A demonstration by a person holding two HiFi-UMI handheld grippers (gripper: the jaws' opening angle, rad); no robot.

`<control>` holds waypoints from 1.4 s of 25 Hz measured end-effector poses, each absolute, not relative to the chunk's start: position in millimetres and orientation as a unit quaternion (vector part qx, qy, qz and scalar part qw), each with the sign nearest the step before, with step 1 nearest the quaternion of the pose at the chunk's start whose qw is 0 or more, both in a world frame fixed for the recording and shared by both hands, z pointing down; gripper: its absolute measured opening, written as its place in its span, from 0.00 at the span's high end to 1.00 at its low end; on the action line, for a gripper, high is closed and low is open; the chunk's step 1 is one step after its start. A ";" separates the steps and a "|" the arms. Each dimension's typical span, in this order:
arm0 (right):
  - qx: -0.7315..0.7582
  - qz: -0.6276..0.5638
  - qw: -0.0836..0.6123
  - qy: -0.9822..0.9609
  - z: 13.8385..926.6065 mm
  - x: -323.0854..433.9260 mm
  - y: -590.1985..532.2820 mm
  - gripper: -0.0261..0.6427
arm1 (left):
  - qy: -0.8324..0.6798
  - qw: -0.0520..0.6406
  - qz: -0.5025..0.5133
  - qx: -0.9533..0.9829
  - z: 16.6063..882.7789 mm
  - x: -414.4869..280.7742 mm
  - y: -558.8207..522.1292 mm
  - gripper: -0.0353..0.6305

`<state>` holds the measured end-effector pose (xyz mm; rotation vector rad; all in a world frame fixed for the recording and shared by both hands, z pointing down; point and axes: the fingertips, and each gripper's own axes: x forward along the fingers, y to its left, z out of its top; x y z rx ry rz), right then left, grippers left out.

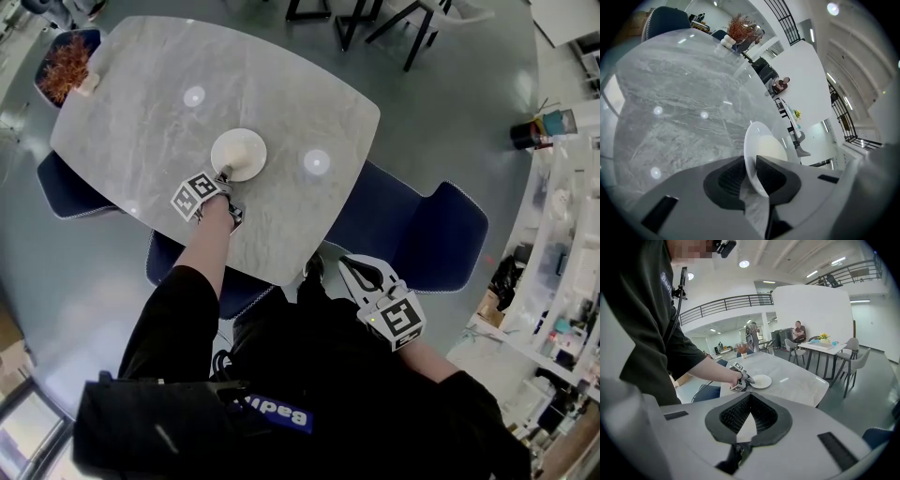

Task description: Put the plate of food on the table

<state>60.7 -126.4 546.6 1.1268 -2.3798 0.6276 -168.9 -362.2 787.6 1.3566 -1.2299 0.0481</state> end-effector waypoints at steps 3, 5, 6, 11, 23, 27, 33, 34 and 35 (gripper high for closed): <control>0.410 0.232 0.224 -0.854 544.1 62.4 -126.6 0.95 | -0.544 0.597 0.043 0.588 786.8 -171.5 -360.9 0.85; 0.409 0.226 0.221 -0.856 547.3 63.5 -126.2 0.95 | -0.547 0.595 0.050 0.586 786.9 -173.0 -359.7 0.84; 0.409 0.223 0.218 -0.858 548.6 63.9 -126.3 0.95 | -0.547 0.597 0.052 0.585 786.9 -173.4 -359.0 0.84; 0.406 0.228 0.216 -0.858 544.9 61.6 -128.1 0.95 | -0.545 0.604 0.061 0.579 787.4 -176.3 -355.5 0.84; 0.397 0.230 0.218 -0.861 540.5 65.0 -123.3 0.95 | -0.541 0.601 0.088 0.581 788.3 -178.7 -340.0 0.84; 0.393 0.227 0.217 -0.864 538.8 66.7 -121.5 0.95 | -0.538 0.593 0.107 0.589 786.8 -179.7 -328.9 0.84; 0.376 0.219 0.215 -0.874 531.0 60.9 -118.3 0.94 | -0.528 0.585 0.118 0.605 774.5 -179.2 -301.1 0.84; 0.372 0.218 0.214 -0.877 530.5 59.2 -117.4 0.95 | -0.526 0.582 0.119 0.609 772.0 -178.6 -297.3 0.84; 0.368 0.217 0.214 -0.879 530.7 57.3 -116.2 0.95 | -0.524 0.578 0.120 0.614 769.5 -177.9 -293.5 0.84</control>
